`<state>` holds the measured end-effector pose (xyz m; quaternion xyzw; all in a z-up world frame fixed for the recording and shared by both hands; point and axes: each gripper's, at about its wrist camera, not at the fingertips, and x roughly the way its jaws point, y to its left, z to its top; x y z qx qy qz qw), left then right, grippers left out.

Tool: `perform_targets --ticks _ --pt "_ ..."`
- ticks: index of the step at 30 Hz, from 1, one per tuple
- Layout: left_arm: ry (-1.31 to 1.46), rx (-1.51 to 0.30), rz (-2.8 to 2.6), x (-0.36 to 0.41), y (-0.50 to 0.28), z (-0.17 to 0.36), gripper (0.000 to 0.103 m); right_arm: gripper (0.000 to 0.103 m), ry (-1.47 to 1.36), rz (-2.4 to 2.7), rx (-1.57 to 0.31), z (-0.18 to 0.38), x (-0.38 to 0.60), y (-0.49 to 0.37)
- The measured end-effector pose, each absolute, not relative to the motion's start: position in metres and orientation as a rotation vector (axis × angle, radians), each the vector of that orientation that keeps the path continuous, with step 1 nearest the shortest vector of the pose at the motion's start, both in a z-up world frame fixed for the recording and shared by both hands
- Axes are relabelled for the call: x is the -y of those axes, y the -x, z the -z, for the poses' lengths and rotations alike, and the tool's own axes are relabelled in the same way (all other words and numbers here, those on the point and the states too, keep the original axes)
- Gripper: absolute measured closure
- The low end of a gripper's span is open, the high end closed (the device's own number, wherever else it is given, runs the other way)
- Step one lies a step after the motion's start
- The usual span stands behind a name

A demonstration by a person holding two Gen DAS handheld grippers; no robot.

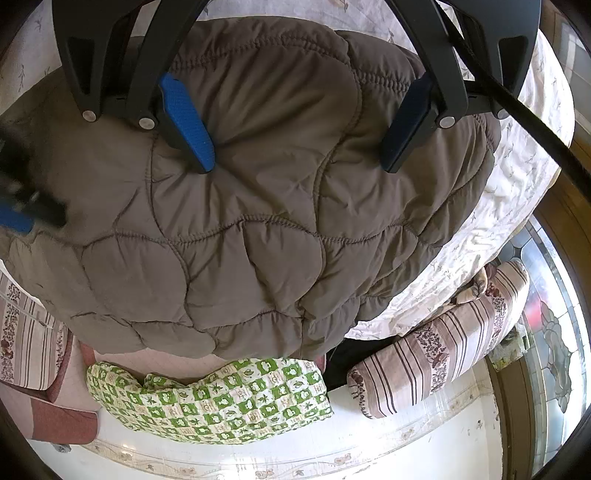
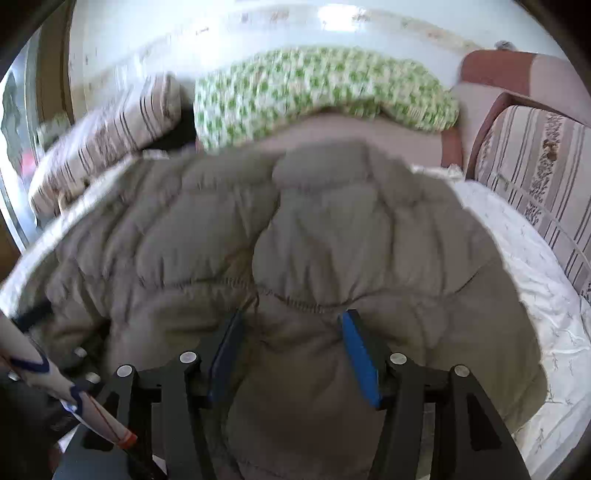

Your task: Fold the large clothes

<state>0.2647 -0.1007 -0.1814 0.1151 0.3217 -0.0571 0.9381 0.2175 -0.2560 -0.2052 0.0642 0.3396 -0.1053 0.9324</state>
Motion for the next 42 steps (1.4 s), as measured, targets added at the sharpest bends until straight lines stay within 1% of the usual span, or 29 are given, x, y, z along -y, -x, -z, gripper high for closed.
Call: perform_targets --ticks 5,12,17,22,25,29,32,34,39,42 --pt "-0.233 -0.66 0.118 0.101 -0.266 0.182 0.011 0.04 -0.141 0.203 -0.709 0.211 0.26 -0.221" --pt "-0.223 -0.669 0.138 0.1 -0.265 0.184 0.011 0.04 -0.192 0.186 -0.678 0.206 0.265 -0.21" --pt "-0.189 -0.66 0.169 0.086 -0.258 0.177 0.011 0.04 -0.206 0.188 -0.635 0.197 0.269 -0.199" --pt "-0.131 -0.593 0.111 0.055 -0.256 0.157 0.011 0.039 -0.22 0.23 -0.586 0.186 0.282 -0.185" --pt "-0.061 -0.676 0.058 0.03 -0.276 0.166 0.011 0.039 -0.252 0.272 -0.583 0.184 0.298 -0.177" --pt "-0.016 -0.76 0.029 0.022 -0.291 0.179 0.009 0.038 -0.325 0.293 -0.647 0.194 0.317 -0.178" --pt "-0.048 -0.75 0.012 0.03 -0.289 0.179 0.008 0.036 -0.326 0.288 -0.717 0.208 0.317 -0.186" --pt "-0.047 -0.749 0.009 0.028 -0.291 0.178 0.008 0.036 -0.302 0.289 -0.715 0.206 0.314 -0.187" --pt "-0.041 -0.695 -0.001 0.021 -0.288 0.164 0.008 0.036 -0.324 0.283 -0.643 0.191 0.316 -0.177" --pt "-0.037 -0.653 0.026 0.022 -0.291 0.142 0.008 0.036 -0.317 0.283 -0.596 0.174 0.318 -0.178"
